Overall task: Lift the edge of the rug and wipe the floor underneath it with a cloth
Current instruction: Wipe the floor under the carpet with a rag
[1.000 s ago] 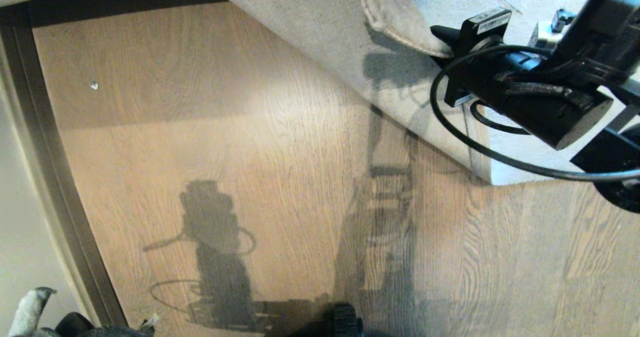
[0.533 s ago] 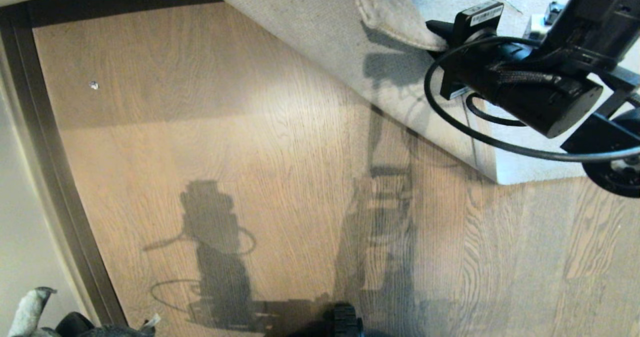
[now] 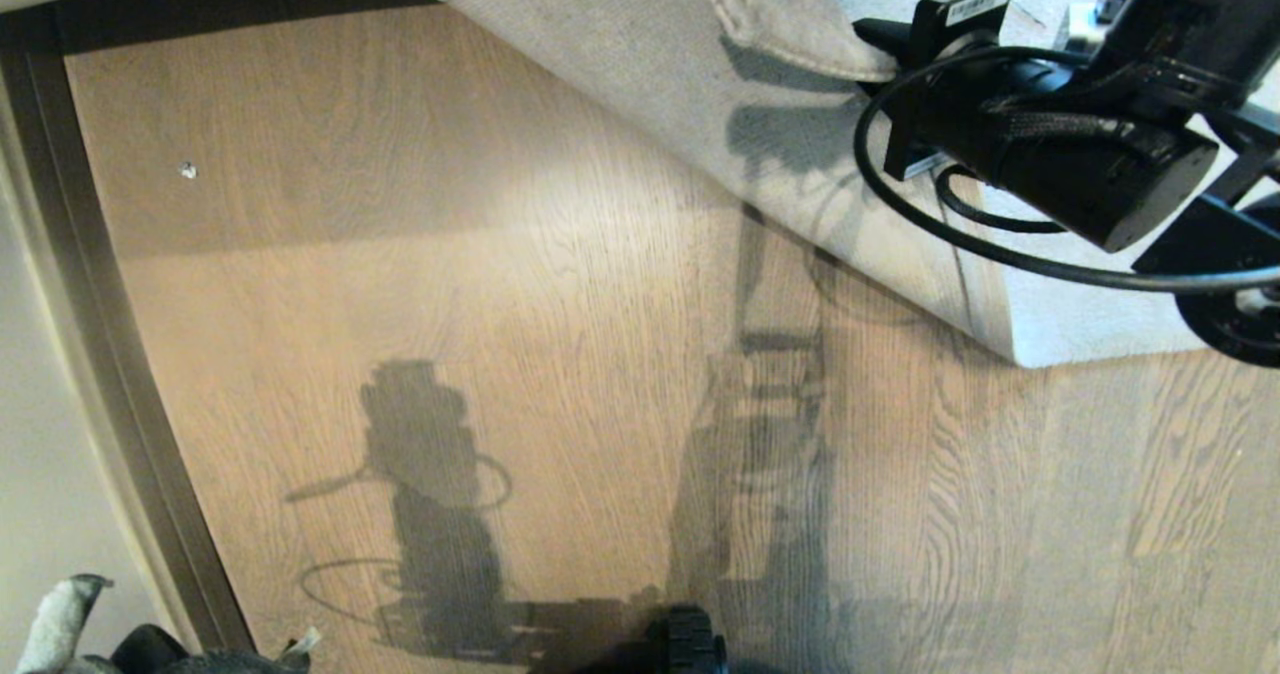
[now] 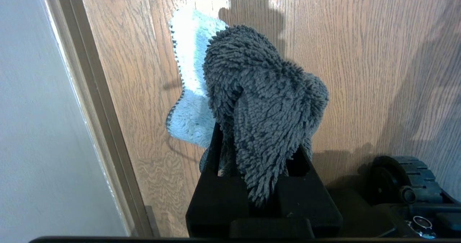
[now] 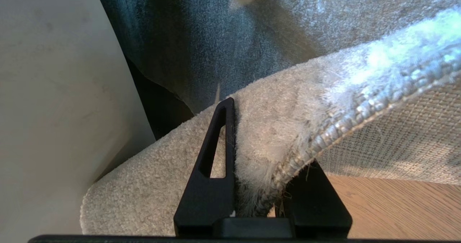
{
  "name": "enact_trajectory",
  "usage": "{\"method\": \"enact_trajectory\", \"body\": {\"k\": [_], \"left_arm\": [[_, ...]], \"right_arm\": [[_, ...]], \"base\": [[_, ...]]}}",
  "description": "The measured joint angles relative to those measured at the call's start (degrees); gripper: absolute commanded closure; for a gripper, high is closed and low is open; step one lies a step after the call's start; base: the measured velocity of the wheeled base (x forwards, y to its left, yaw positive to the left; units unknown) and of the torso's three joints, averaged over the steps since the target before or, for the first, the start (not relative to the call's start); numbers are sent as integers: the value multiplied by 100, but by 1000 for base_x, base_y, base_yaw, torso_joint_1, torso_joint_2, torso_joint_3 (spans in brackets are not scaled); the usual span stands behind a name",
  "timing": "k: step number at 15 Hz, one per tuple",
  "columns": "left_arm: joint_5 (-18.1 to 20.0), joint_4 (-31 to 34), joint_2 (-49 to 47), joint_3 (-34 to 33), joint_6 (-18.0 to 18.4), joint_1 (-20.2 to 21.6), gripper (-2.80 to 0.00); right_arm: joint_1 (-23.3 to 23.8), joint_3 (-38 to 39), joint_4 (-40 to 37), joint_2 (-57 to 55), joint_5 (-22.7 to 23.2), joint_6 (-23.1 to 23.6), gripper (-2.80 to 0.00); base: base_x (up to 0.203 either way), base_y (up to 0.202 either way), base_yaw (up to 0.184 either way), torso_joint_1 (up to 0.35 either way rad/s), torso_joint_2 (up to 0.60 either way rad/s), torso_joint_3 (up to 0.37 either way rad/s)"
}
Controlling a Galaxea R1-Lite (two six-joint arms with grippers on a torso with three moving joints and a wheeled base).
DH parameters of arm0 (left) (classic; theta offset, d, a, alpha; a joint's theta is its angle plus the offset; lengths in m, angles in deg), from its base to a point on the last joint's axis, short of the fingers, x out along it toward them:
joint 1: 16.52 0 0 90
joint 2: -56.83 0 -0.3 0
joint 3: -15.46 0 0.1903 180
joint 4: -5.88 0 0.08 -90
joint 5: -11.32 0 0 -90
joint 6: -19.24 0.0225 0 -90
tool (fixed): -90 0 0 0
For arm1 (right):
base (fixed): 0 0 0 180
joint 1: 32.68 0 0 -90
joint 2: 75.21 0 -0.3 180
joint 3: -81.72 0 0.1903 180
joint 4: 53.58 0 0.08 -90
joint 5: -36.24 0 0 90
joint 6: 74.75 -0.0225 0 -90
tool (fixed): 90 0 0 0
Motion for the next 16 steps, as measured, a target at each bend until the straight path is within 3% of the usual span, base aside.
{"method": "enact_trajectory", "body": {"k": [3, 6, 7, 12, 16], "left_arm": [[62, 2, 0, 2, 163, 0, 0], [191, -28, 0, 5, 740, 2, 0], [203, -30, 0, 5, 778, 2, 0], [148, -15, 0, 0, 486, 0, 0], [178, -12, 0, 0, 491, 0, 0]], "right_arm": [[0, -94, -41, 2, -3, 14, 0], [-4, -367, -130, -11, -5, 218, 0], [-15, -398, -130, -25, -10, 326, 0], [-43, -435, -81, -77, -65, 489, 0], [-59, -433, -79, -77, -275, 684, 0]], "base": [[0, 0, 0, 0, 0, 0], [0, 0, 0, 0, 0, 0], [0, 0, 0, 0, 0, 0], [0, 0, 0, 0, 0, 0], [0, 0, 0, 0, 0, 0]]}}
